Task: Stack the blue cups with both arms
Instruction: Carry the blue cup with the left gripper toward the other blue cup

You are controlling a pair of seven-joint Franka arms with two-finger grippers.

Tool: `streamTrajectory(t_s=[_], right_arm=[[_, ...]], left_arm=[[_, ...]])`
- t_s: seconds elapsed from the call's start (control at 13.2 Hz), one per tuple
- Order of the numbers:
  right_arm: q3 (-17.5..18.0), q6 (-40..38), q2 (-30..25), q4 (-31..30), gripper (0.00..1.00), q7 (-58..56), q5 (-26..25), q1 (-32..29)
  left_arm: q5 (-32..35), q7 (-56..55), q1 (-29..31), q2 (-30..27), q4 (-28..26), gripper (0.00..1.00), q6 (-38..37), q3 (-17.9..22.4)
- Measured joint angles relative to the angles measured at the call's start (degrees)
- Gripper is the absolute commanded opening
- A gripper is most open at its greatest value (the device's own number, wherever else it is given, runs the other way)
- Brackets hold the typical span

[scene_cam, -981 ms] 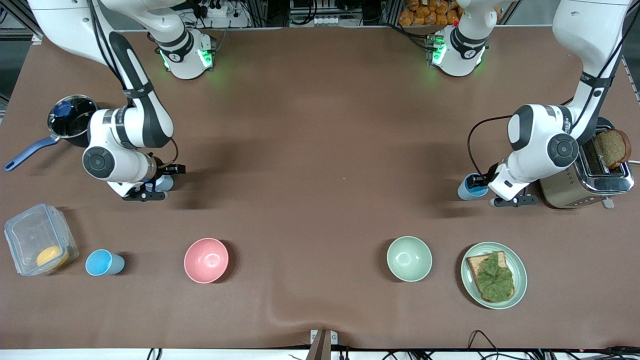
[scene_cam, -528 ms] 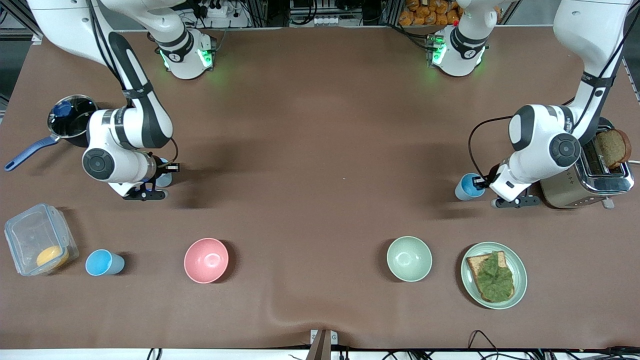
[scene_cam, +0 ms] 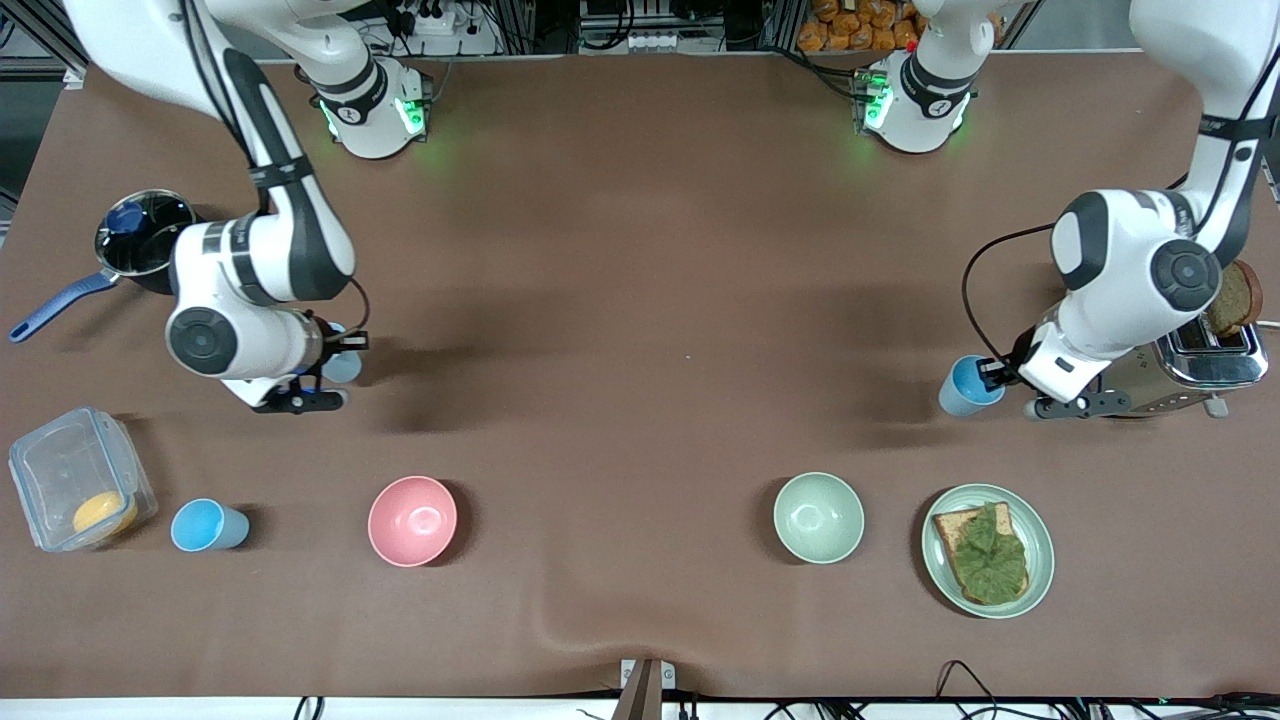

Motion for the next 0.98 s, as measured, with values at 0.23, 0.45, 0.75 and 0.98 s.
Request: streamTrajectory(t_s=[0.23,0.45,0.75,0.98], right_arm=[[0.42,-1.82,1.21,5.45,0.0,9.11,6.3,8.96],[0.58,-2.46,3.77,11.08,0.0,18.16,10.2,17.23],[0.61,-2.05,12.08,20.03,0.0,27.41,14.05,25.16],[0.59,1.29,16.9,22.94,0.0,27.97,16.27,27.73]], left_arm=[[0.0,0.0,-0.04,-1.09,6.38,0.0,-9.19,-0.17],[0.0,0.0,-0.13,-1.25,11.22,0.0,-14.5,-1.32],[0.0,-2.74,-0.23,-1.24,15.32,0.0,-19.09,-4.57],[0.0,-8.1,-0.39,-1.23,16.76,0.0,-19.96,-8.06]])
